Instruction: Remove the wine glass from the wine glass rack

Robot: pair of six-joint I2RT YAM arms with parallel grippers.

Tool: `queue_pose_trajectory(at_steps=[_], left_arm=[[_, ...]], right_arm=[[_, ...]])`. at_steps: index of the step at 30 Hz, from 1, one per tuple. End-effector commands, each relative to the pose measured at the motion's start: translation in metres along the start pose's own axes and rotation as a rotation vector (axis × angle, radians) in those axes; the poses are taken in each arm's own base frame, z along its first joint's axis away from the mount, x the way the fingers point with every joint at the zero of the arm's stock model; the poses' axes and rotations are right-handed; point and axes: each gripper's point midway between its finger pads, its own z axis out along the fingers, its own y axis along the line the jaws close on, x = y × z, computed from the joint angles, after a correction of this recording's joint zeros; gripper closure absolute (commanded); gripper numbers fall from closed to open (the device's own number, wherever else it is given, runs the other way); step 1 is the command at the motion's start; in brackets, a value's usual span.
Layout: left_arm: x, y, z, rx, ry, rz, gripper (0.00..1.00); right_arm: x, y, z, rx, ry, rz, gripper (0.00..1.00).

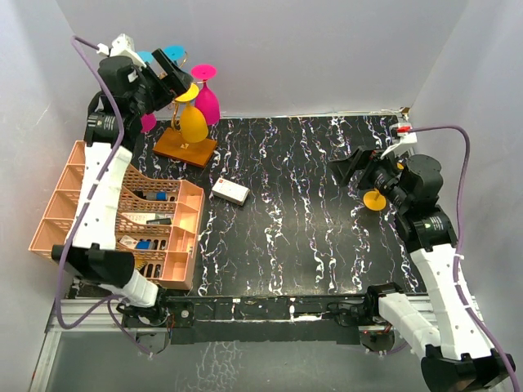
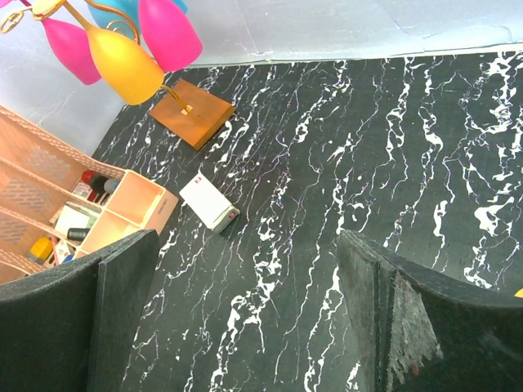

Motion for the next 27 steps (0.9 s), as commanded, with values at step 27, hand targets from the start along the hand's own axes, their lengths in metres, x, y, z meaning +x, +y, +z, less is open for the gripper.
queue_pose_trajectory(at_steps=[27], left_arm=[[-0.011,0.036,0.076,0.023,0.127,0.089,0.41]], right_arm=[[-0.006,0.010,0.007,0.012,-0.061,-0.117,0.01]])
